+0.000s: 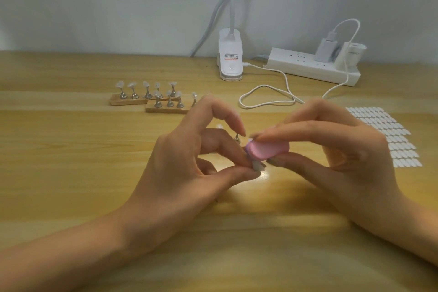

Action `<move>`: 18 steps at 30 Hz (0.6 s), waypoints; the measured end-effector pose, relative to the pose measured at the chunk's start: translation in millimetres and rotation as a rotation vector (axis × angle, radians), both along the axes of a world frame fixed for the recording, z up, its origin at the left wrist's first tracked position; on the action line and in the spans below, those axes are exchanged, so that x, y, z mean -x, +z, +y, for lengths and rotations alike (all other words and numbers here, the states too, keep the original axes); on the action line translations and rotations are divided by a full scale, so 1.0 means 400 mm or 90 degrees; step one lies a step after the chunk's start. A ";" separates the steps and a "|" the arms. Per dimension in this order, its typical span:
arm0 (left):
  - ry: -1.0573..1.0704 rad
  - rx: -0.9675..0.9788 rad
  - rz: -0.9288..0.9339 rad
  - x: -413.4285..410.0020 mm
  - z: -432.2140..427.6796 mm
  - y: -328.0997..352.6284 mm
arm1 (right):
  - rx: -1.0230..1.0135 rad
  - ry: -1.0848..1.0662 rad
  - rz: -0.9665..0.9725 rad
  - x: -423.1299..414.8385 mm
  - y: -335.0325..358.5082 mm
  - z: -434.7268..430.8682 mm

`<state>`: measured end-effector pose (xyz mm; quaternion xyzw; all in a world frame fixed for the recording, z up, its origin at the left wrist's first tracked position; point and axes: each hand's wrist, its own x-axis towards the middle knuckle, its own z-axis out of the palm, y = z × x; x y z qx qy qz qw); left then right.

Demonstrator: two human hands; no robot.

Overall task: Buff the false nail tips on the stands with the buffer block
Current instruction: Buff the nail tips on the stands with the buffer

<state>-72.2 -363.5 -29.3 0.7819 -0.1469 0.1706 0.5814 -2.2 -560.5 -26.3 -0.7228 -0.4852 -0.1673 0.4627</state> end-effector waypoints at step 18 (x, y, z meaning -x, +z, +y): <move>-0.003 0.039 0.019 -0.009 0.004 -0.002 | 0.002 0.005 -0.008 0.010 0.006 0.005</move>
